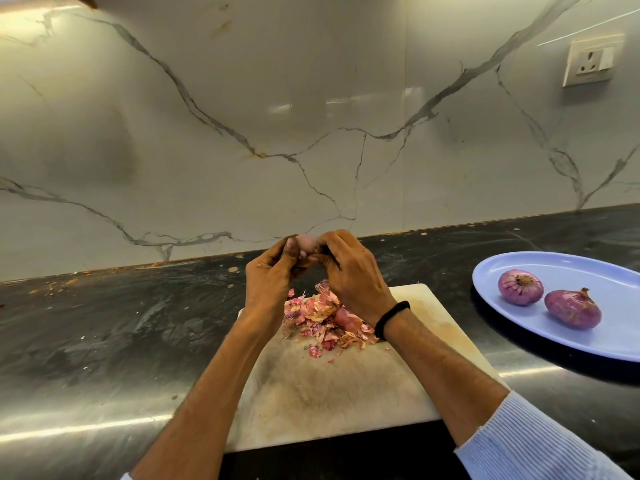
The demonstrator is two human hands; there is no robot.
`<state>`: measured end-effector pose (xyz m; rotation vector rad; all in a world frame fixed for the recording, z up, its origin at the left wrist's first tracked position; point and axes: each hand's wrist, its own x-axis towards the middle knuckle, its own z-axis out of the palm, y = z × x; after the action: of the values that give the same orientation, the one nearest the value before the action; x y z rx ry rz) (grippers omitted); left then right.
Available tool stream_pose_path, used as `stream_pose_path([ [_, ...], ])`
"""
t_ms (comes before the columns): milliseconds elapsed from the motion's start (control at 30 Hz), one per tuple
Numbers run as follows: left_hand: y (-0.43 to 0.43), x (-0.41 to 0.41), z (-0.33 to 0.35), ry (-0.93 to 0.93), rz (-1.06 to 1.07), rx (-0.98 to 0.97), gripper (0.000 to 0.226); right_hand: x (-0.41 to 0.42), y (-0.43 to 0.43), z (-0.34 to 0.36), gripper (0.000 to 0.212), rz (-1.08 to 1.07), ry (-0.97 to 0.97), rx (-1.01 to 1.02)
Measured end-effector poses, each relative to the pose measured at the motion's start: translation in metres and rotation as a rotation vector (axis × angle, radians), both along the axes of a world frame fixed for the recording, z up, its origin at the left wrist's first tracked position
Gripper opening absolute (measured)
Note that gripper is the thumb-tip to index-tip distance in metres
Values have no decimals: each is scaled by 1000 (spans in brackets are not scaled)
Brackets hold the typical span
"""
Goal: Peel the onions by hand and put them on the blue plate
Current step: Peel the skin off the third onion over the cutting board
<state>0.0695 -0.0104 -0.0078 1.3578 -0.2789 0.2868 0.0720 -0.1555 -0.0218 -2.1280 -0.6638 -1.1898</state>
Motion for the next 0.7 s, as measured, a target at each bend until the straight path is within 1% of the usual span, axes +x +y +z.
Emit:
stream_pose_path([
  [67, -1, 0, 1, 19, 19, -17, 25, 1, 0, 0, 11, -9, 13, 4],
  [200, 1, 2, 4, 75, 50, -74, 54, 1, 0, 0, 13, -35, 15, 61],
  [267, 1, 3, 5, 86, 55, -84, 60, -1, 0, 1, 16, -33, 11, 72],
  [333, 1, 1, 5, 97, 53, -102, 56, -3, 0, 1, 19, -42, 16, 74],
  [467, 1, -1, 10, 138, 38, -173, 26, -4, -4, 2, 20, -102, 30, 155],
  [533, 1, -2, 13, 166, 26, -214, 23, -4, -5, 3, 22, -108, 34, 194],
  [700, 1, -3, 13, 210, 20, -232, 27, -5, -3, 2, 41, -98, 107, 187],
])
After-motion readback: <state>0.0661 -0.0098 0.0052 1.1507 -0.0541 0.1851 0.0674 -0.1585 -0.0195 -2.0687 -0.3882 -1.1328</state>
